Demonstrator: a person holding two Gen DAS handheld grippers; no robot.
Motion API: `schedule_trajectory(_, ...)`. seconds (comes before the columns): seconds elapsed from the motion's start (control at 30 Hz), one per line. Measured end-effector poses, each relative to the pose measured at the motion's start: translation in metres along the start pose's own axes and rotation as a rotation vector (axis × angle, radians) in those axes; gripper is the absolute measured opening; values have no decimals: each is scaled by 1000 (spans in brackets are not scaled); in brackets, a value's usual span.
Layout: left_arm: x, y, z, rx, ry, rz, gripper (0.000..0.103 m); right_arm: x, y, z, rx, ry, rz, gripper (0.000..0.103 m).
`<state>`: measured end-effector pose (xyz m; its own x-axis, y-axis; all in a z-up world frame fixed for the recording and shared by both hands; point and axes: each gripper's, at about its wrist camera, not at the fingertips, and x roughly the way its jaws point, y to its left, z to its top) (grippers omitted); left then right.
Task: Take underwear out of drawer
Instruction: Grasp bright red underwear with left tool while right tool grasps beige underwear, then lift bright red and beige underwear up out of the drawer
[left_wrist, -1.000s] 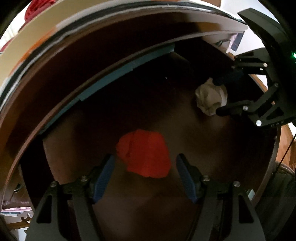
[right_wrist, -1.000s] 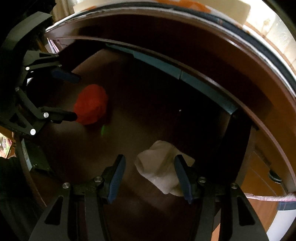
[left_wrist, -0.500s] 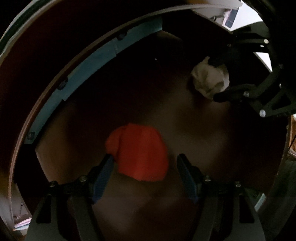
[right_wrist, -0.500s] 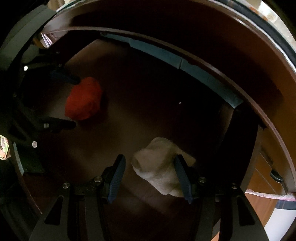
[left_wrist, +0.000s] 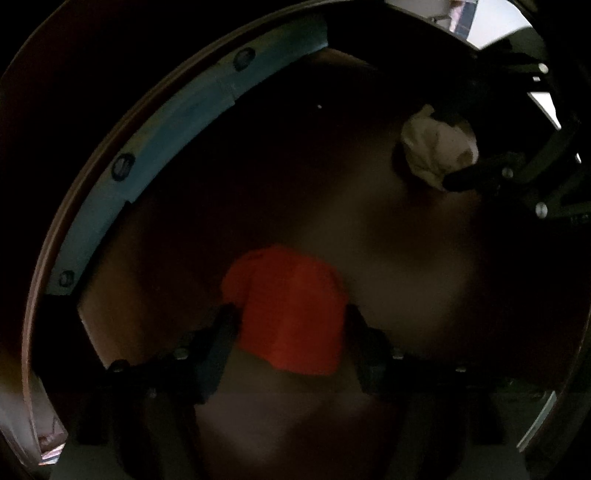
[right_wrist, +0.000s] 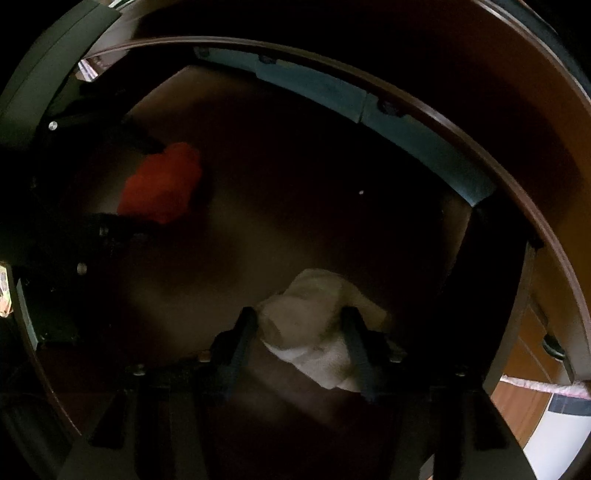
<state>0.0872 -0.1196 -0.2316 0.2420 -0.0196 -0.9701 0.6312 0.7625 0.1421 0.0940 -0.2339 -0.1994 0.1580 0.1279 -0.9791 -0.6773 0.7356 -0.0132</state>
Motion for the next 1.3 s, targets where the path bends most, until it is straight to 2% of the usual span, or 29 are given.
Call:
schedule_trajectory(0.13, -6, -2, -1, -2, -20, -17, 41, -5, 1, 2, -1, -16, 15, 40)
schedule_trajectory(0.3, -15, -3, -8, -15, -52, -11, 33, -8, 3, 0, -2, -49, 32, 38)
schedule_trajectory(0.53, -40, -1, -24, -103, -161, 31, 32, -19, -2, 0, 12, -123, 99, 38)
schedule_trajectory(0.87, -67, -8, -39, -165, -312, 132, 32, -38, 6, -8, -4, -220, 90, 38)
schedule_trajectory(0.93, -66, 6, -37, -187, -342, 134, 32, -38, 6, -12, -2, -236, 92, 38)
schedule_trajectory(1.07, -74, 6, -45, -219, -390, 128, 32, -40, 4, -13, 9, -274, 102, 38)
schedule_trajectory(1.2, -80, 25, -46, -224, -403, 126, 32, -40, -5, -14, 20, -298, 112, 38)
schedule_trajectory(1.3, -82, 26, -55, -233, -416, 125, 32, -44, -2, -14, 22, -322, 111, 38)
